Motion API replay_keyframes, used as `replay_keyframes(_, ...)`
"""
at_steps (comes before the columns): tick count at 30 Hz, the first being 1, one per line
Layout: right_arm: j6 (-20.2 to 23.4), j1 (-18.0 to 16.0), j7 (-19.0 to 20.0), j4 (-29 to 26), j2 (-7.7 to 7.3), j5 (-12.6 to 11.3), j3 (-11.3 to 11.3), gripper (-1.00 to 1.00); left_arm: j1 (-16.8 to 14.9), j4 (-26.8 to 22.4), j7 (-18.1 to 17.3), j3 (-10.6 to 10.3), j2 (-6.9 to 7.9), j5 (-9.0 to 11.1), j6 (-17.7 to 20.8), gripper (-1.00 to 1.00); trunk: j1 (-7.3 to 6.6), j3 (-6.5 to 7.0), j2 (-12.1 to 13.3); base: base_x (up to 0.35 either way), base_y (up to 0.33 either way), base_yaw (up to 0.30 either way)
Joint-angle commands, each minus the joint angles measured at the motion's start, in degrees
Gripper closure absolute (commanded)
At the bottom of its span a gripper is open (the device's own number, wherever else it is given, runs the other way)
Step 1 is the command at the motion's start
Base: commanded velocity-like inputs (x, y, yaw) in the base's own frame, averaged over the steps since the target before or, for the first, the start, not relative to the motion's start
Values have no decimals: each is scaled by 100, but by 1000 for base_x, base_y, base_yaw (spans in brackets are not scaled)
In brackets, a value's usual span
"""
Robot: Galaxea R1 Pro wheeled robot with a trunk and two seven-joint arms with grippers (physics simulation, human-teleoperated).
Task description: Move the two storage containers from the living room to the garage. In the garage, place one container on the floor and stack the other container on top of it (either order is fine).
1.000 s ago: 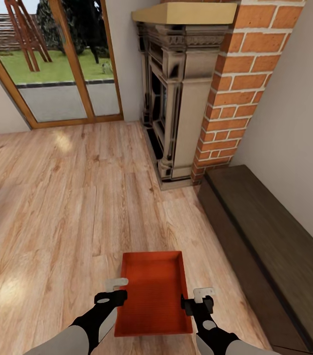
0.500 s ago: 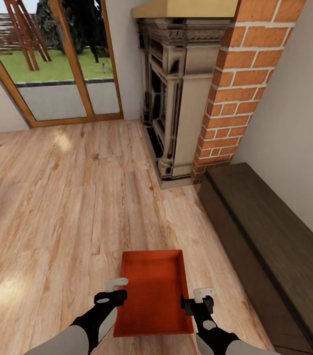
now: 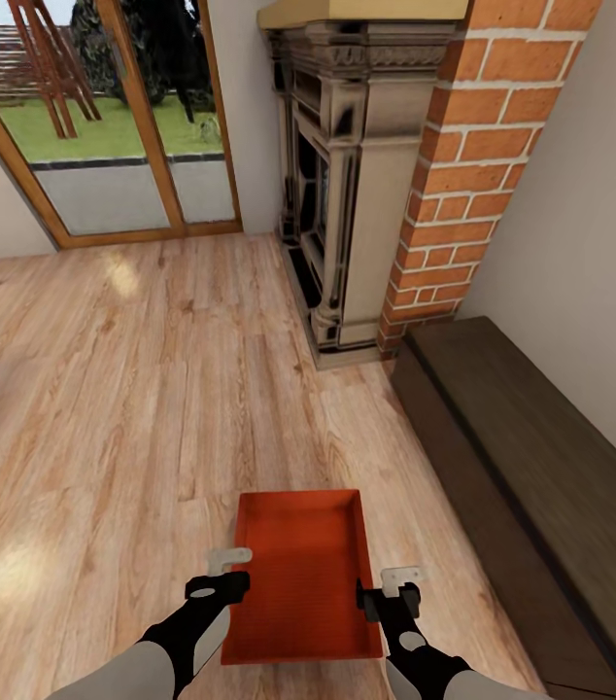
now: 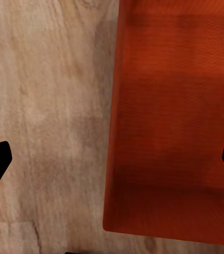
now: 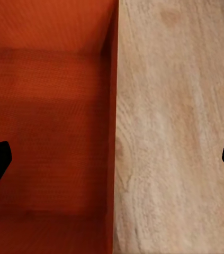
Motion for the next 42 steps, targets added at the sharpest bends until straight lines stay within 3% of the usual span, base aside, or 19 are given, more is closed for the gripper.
replay_keyframes(1, -15, -3, -22, 4, 1, -43, 50, -100, -1, -8, 33, -49, 2, 58, 17, -100, 22, -22, -43, 0, 0, 0)
replay_keyframes(42, -16, -3, -22, 4, 1, -43, 50, -100, -1, -7, 33, -50, 2, 58, 20, -100, 923, -758, -1688, 0, 0, 0)
